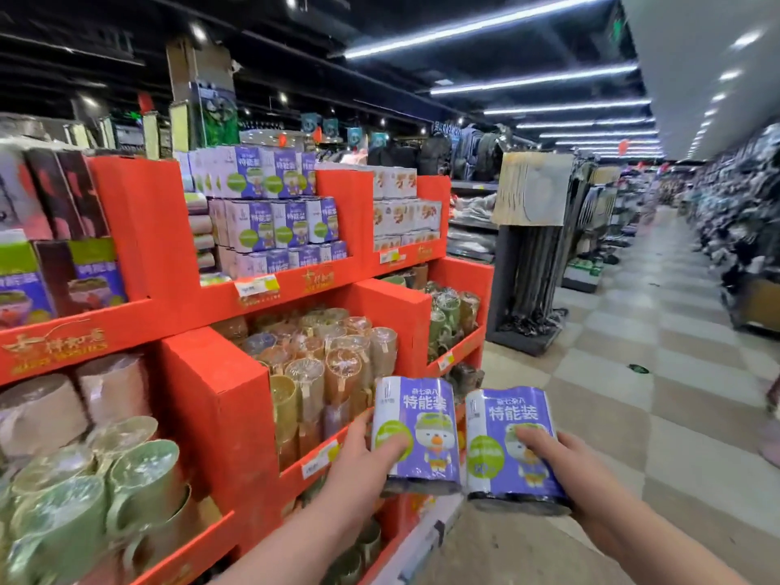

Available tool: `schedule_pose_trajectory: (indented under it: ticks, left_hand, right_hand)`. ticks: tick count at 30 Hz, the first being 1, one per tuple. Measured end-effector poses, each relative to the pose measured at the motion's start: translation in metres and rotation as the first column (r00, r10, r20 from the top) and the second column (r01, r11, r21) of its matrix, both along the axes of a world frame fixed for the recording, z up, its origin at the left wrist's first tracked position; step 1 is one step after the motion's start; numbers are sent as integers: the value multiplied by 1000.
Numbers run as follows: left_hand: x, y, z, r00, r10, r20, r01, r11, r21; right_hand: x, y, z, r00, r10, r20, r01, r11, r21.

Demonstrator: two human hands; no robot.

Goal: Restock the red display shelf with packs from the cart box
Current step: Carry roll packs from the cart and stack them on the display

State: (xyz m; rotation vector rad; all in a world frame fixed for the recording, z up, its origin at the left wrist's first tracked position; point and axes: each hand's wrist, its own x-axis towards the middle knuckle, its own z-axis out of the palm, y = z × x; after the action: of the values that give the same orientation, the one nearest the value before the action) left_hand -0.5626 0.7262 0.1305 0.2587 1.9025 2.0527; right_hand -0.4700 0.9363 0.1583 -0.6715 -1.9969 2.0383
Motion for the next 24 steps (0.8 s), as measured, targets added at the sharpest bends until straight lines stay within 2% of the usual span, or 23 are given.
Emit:
schedule_pose_trajectory:
  ticks: [7, 14, 20, 24]
  left_hand:
    - [-103, 0, 27, 995, 51, -83, -48, 998, 34]
    - [-165, -24, 31, 971, 209, -113, -206, 978, 36]
    - [-217, -47, 40, 910, 392, -134, -387, 920, 65]
    - [-253, -50, 53, 833, 519, -190, -519, 853, 57]
  right_hand:
    - [-112, 7, 18, 995, 78, -54, -77, 997, 16]
    - [-214, -3, 30, 973, 211, -96, -207, 977, 46]
    - [-313, -14, 46, 899, 421, -118, -405, 903, 141]
    - [-391, -14, 58, 846, 509, -156, -484, 858, 172]
